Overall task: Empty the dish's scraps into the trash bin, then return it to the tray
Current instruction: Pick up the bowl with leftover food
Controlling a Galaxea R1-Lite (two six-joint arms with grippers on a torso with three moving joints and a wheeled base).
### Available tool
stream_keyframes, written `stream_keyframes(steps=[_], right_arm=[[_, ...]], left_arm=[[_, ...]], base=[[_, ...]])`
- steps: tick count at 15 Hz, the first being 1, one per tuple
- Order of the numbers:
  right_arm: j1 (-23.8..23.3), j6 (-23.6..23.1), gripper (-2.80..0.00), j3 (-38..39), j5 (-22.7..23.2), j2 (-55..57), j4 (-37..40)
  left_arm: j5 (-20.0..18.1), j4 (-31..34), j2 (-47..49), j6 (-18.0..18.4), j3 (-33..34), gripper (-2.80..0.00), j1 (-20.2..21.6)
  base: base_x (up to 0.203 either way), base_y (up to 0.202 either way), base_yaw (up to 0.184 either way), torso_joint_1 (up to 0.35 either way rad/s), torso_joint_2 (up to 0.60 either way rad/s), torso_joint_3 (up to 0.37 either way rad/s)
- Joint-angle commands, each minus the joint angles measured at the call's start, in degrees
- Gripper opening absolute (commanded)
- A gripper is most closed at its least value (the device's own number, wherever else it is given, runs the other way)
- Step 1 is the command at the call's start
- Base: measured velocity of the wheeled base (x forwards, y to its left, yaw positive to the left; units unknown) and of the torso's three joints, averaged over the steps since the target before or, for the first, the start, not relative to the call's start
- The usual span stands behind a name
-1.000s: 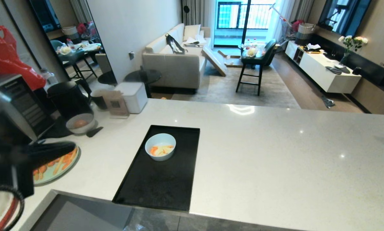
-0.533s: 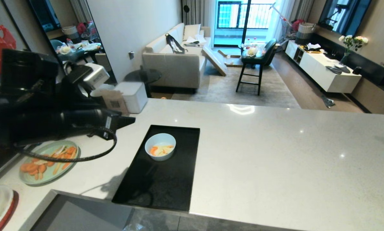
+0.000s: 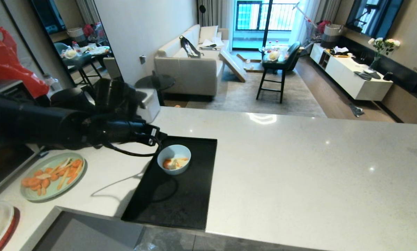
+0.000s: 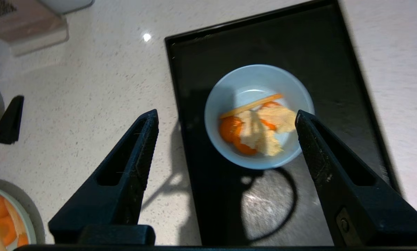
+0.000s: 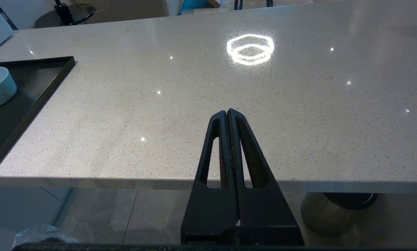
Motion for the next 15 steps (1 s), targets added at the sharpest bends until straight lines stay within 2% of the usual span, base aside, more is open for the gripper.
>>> stream_keyframes(steps=[1,7,15], right_arm=[[0.01,-0.03,-2.80,0.00,-0.04,-0.02,-0.03],[0.01,0.02,-2.80,0.00,-0.04,-0.02,-0.03],[0.01,-0.06,-2.80,0.00,-0.04,-0.02,-0.03]], left_arm=[[1.53,-0.03,7.31,0.14,-2.82,0.00,1.12],[1.88,0.06,15.66,1.20,-9.23,0.00,4.76],[2.06,0.35,17.39,1.13,-9.42,0.00,5.88]], base=[[0.000,0.000,0.000,0.000,0.00,0.000],[0.000,0.000,0.000,0.000,0.00,0.000],[0.000,0.000,0.000,0.000,0.00,0.000]])
